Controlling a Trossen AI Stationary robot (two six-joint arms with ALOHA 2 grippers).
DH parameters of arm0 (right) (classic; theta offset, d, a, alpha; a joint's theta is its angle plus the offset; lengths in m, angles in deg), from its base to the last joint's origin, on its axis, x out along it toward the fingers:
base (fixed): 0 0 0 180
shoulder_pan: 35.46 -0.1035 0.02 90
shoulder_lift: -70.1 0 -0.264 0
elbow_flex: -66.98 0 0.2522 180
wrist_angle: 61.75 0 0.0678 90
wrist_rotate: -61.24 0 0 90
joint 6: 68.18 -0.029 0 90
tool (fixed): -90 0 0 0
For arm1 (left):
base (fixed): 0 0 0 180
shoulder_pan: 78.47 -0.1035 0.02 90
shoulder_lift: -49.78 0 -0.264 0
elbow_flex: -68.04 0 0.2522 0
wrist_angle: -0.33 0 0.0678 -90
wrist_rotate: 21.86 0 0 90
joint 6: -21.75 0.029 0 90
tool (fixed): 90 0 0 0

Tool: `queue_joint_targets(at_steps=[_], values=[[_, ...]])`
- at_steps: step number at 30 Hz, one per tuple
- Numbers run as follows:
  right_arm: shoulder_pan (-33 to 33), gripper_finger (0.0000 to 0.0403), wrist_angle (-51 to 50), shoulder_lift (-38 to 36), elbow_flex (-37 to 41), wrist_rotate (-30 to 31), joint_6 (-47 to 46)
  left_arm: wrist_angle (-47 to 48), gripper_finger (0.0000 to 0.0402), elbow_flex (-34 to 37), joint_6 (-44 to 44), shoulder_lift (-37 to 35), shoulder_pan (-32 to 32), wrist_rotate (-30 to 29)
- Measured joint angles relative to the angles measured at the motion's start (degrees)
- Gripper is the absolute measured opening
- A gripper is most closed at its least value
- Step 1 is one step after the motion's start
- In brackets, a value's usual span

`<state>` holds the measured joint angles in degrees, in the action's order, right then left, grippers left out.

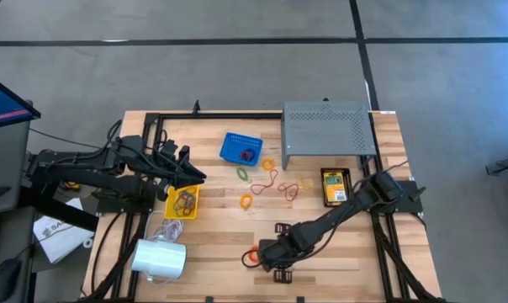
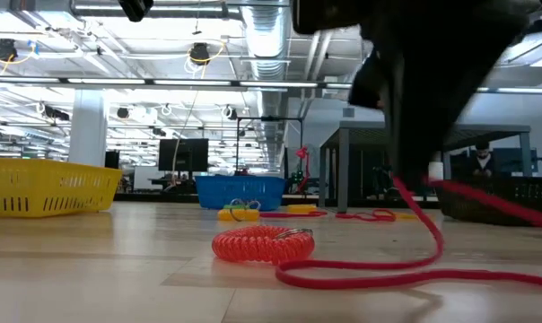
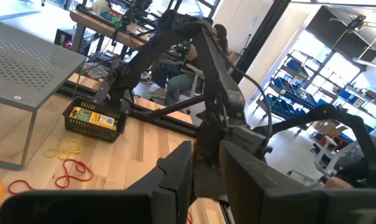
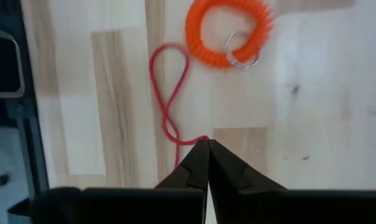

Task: Pick & Place Office Desk Supplies
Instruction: Put the red rubber band into the yellow bin

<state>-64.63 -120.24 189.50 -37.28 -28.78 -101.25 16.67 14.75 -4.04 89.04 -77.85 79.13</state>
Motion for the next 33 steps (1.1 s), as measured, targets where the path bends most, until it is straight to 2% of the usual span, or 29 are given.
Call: queue_joint_targets(at_steps=[10, 21, 26, 33], values=[[0.0, 0.0, -1.6, -5.9, -0.1, 5.9, -5.2, 0.0, 0.0078, 0.0, 0.0, 0.0, 0.0, 0.0], [0.9, 0.0, -1.5, -17.3, -0.2, 20.2, -11.8, -0.1, 0.0078, 0.0, 1.8, 1.2, 0.0, 0.0], [2.0, 0.0, -0.8, -22.2, -0.2, 24.9, -12.4, -1.8, 0.008, 0.0, 1.8, 5.5, 0.0, 0.0], [5.1, 0.0, 2.7, -27.0, -0.2, 27.4, -11.1, -11.3, 0.0107, 0.0, 7.0, 13.8, 1.3, 0.0]])
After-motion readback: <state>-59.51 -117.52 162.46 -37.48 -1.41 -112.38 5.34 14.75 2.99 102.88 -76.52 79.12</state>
